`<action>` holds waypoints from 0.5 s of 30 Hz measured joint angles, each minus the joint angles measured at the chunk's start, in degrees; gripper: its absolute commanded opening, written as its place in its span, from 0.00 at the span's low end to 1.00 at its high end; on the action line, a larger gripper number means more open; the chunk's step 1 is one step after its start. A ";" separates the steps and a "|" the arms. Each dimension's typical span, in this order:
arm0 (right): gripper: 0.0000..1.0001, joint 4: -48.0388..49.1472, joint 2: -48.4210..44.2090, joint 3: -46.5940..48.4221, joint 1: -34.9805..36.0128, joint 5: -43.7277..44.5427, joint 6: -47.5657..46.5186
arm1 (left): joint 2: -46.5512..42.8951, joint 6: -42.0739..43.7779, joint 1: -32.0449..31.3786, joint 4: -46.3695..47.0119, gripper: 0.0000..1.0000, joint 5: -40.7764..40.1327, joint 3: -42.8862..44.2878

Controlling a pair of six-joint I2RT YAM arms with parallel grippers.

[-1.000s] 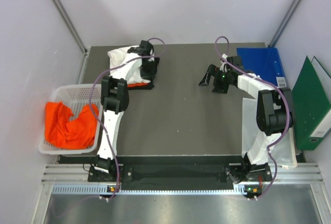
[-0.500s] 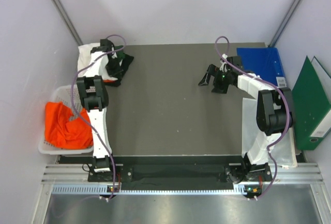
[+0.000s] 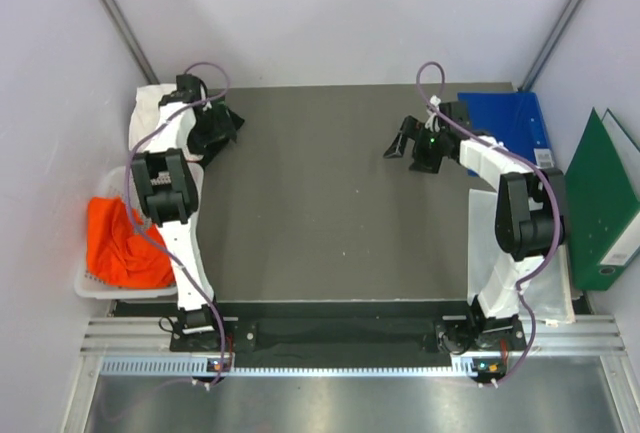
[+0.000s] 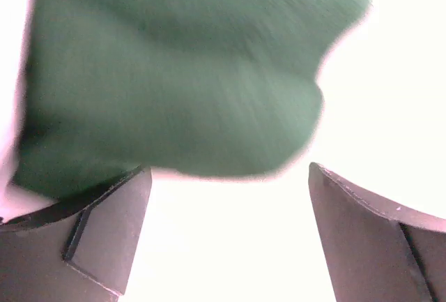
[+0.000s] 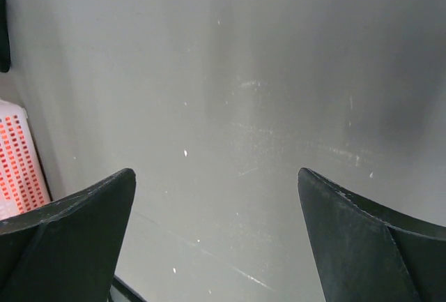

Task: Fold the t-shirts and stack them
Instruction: Put the neatly folded tshirt into the corner of the board with the left arm

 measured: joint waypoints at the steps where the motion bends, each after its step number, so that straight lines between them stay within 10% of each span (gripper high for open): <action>1: 1.00 -0.17 0.00 0.57 0.00 0.26 -0.13 | -1.99 -0.02 -0.31 0.87 0.99 -0.22 -1.97; 8: 1.00 -6.56 0.00 10.56 0.04 6.05 -5.22 | -16.96 2.78 -9.99 10.80 0.99 -1.05 -11.17; 15: 1.00 -9.86 -0.02 15.54 0.04 11.87 -10.47 | -9.33 4.87 -23.50 11.93 0.99 5.03 0.26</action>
